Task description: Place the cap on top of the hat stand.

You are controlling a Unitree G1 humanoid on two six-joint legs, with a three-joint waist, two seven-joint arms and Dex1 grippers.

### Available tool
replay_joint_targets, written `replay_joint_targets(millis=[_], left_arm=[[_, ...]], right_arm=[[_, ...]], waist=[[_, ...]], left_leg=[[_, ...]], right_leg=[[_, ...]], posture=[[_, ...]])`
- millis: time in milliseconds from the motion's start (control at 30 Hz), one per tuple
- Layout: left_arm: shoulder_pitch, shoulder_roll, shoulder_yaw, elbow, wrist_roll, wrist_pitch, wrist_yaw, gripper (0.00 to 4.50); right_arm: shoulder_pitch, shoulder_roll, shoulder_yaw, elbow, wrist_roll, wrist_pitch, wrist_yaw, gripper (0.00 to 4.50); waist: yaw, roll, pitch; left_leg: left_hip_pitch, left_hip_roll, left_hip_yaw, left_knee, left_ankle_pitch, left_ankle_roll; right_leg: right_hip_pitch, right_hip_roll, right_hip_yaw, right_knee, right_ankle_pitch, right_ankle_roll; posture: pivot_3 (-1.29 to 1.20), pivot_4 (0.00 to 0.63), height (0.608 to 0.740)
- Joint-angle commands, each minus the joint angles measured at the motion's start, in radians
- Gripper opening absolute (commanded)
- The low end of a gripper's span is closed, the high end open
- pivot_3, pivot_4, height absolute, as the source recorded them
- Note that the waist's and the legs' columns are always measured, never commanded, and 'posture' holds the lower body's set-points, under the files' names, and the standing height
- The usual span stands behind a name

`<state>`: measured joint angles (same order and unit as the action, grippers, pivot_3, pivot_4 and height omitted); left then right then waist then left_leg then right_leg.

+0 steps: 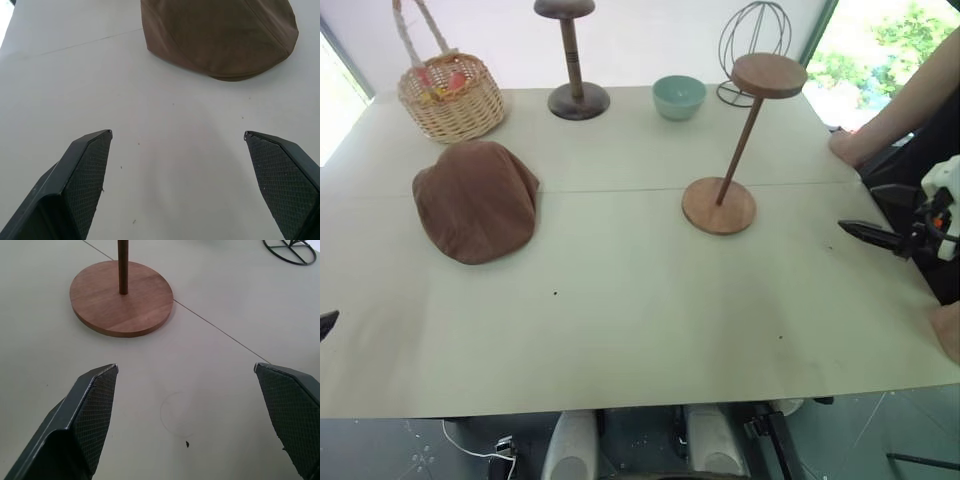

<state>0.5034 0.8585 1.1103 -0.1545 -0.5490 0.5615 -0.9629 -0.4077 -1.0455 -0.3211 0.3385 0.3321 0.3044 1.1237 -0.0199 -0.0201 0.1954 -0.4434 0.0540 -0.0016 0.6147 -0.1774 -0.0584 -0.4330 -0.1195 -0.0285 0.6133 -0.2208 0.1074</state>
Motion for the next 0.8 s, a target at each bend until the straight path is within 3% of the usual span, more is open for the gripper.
replay_joint_targets(millis=[33, 367, 567, 667, 800], left_arm=[[-0.003, 0.019, 0.003, 0.004, -0.005, -0.003, -0.009, 4.44], [-0.029, 0.059, -0.063, -0.103, 0.032, -0.038, -0.020, 4.44], [-0.097, 0.085, -0.261, -0.291, 0.154, -0.053, 0.102, 4.44], [-0.156, 0.091, -0.375, -0.326, 0.261, -0.096, 0.192, 4.44], [-0.272, 0.086, -0.616, -0.290, 0.494, -0.218, 0.358, 4.44]], right_arm=[[-0.020, -0.010, -0.020, -0.028, 0.033, 0.029, 0.005, 4.50], [-0.044, -0.033, -0.006, -0.105, 0.067, 0.093, 0.042, 4.50], [-0.122, -0.081, -0.001, -0.367, 0.257, 0.338, 0.123, 4.50], [-0.138, -0.094, -0.006, -0.484, 0.344, 0.436, 0.122, 4.50], [-0.197, -0.079, -0.014, -0.638, 0.510, 0.605, 0.042, 4.50]], waist=[[0.000, 0.000, 0.000], [0.002, 0.000, 0.000], [0.004, 0.003, 0.000], [0.006, 0.003, 0.000], [0.009, 0.003, 0.000]], left_leg=[[0.000, 0.000, 0.000, 0.000, 0.000, 0.000], [0.000, 0.000, 0.000, 0.000, 0.000, 0.000], [0.000, 0.000, 0.000, 0.000, 0.000, 0.000], [0.000, 0.001, 0.000, 0.000, 0.000, 0.001], [0.000, 0.001, 0.000, 0.000, 0.000, 0.001]], right_leg=[[0.000, 0.000, 0.000, 0.000, 0.000, 0.000], [0.001, 0.000, 0.000, 0.000, 0.000, 0.000], [0.001, 0.000, 0.000, 0.001, 0.000, 0.000], [0.001, 0.001, 0.000, 0.001, 0.000, 0.000], [0.001, 0.001, 0.000, 0.001, 0.000, 0.000]], posture=[[0.00, 0.150, 0.728], [0.00, 0.150, 0.728], [0.00, 0.150, 0.728], [0.00, 0.150, 0.728], [0.00, 0.150, 0.728]])
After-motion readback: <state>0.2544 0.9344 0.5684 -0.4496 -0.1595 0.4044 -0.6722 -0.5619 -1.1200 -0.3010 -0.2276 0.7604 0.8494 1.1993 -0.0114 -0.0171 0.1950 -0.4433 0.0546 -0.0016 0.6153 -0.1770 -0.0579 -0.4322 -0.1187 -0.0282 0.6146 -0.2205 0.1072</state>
